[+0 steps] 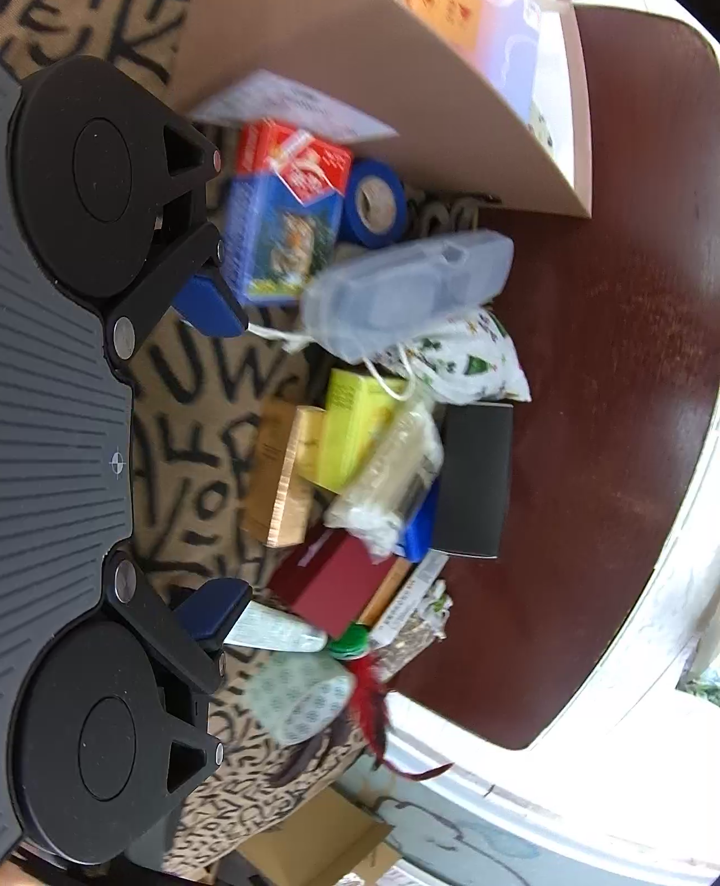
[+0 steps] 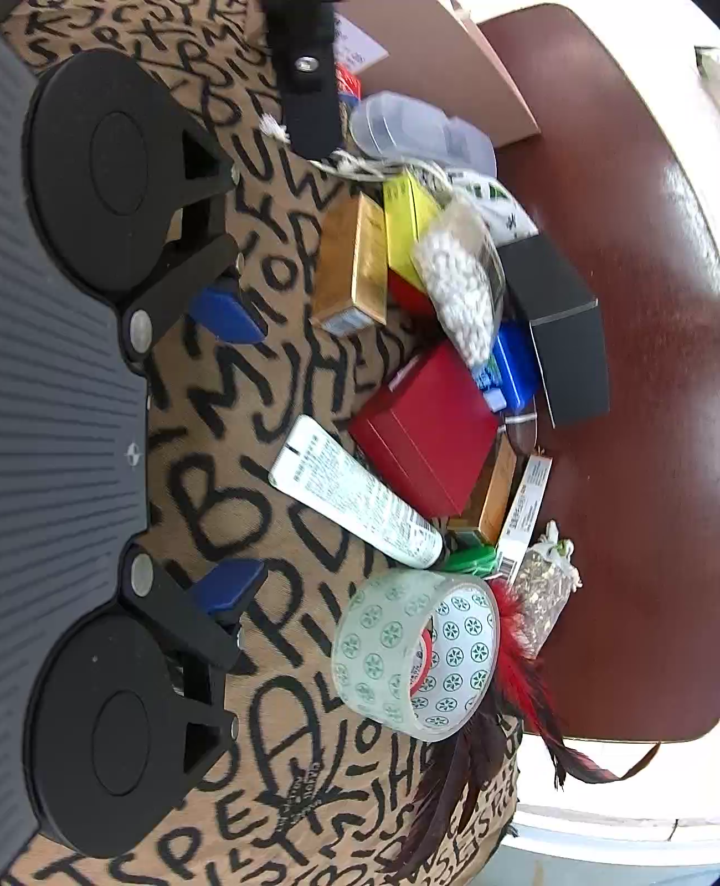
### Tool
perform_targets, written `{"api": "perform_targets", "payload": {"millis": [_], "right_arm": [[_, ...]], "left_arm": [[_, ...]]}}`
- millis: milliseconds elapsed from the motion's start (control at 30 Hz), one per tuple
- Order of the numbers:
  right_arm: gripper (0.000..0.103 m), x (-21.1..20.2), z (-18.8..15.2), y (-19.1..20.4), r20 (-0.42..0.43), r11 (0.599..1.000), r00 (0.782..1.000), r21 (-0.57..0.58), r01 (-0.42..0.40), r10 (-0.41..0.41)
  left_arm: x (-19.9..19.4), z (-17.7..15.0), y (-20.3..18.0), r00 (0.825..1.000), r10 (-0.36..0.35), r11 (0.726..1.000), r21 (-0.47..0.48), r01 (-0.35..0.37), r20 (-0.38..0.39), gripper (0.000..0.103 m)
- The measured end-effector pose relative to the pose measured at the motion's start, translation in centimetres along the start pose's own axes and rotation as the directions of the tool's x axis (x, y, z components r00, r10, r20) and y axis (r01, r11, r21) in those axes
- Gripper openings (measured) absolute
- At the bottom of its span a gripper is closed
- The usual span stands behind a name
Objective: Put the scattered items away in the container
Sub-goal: 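Grasp the gold box with the left tool while the right tool grasps the white tube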
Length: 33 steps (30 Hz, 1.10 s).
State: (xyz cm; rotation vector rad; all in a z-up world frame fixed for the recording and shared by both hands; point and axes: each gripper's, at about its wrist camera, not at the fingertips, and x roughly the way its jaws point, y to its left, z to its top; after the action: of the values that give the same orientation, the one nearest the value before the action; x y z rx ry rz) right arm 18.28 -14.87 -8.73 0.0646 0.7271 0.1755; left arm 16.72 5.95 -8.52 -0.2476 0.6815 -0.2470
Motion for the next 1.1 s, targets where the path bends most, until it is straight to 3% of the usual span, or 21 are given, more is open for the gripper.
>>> {"api": "perform_targets", "payload": {"millis": [133,233,400,567,633,767,833,1000,1033,1067,1100], "right_arm": [[0.085,0.9,0.7,-0.1,0.009,1.000,1.000,-0.016,-0.002,0.002],[0.085,1.4,0.9,0.0,0.015,0.999,1.000,-0.034,-0.002,0.002],[0.082,2.0,1.3,0.2,0.035,0.998,0.999,-0.054,0.010,-0.008],[0.068,2.7,1.6,0.7,0.056,0.994,0.997,-0.095,0.050,-0.045],[0.064,3.0,1.7,0.7,0.064,0.993,0.996,-0.101,0.062,-0.055],[0.056,3.1,1.9,0.8,0.070,0.992,0.995,-0.103,0.078,-0.070],[0.051,2.7,1.8,0.8,0.067,0.990,0.995,-0.113,0.086,-0.078],[0.039,0.9,1.2,0.3,0.026,0.995,0.999,-0.093,0.035,-0.033],[0.034,0.5,0.9,0.3,0.018,0.995,1.000,-0.096,0.024,-0.022],[0.021,0.0,0.5,0.3,0.007,0.995,1.000,-0.096,0.006,-0.005],[0.016,-0.5,0.2,0.3,-0.006,0.996,1.000,-0.087,-0.020,0.019]], "left_arm": [[2.0,0.7,-1.3,1.000,-0.028,0.999,0.040,0.027,0.004,0.099],[3.8,1.0,-2.2,1.000,-0.008,0.996,0.085,0.008,-0.002,0.099],[6.1,1.4,-2.1,0.999,-0.018,0.996,0.085,0.020,-0.028,0.098],[8.1,1.4,-1.1,0.996,0.006,0.997,0.075,0.001,-0.084,0.089],[8.2,1.6,-0.9,0.997,-0.001,0.997,0.076,0.007,-0.076,0.090],[8.1,1.7,-0.8,0.997,-0.010,0.997,0.078,0.016,-0.083,0.069],[7.9,1.6,-0.7,0.996,-0.019,0.997,0.079,0.026,-0.091,0.063],[6.5,1.2,-0.4,0.994,-0.043,0.997,0.060,0.049,-0.098,0.042],[6.2,1.0,-0.4,0.994,-0.047,0.997,0.056,0.053,-0.098,0.039],[5.9,0.9,-0.3,0.994,-0.050,0.997,0.051,0.056,-0.098,0.035],[5.5,0.8,-0.3,0.994,-0.051,0.997,0.046,0.055,-0.099,0.031]]}}
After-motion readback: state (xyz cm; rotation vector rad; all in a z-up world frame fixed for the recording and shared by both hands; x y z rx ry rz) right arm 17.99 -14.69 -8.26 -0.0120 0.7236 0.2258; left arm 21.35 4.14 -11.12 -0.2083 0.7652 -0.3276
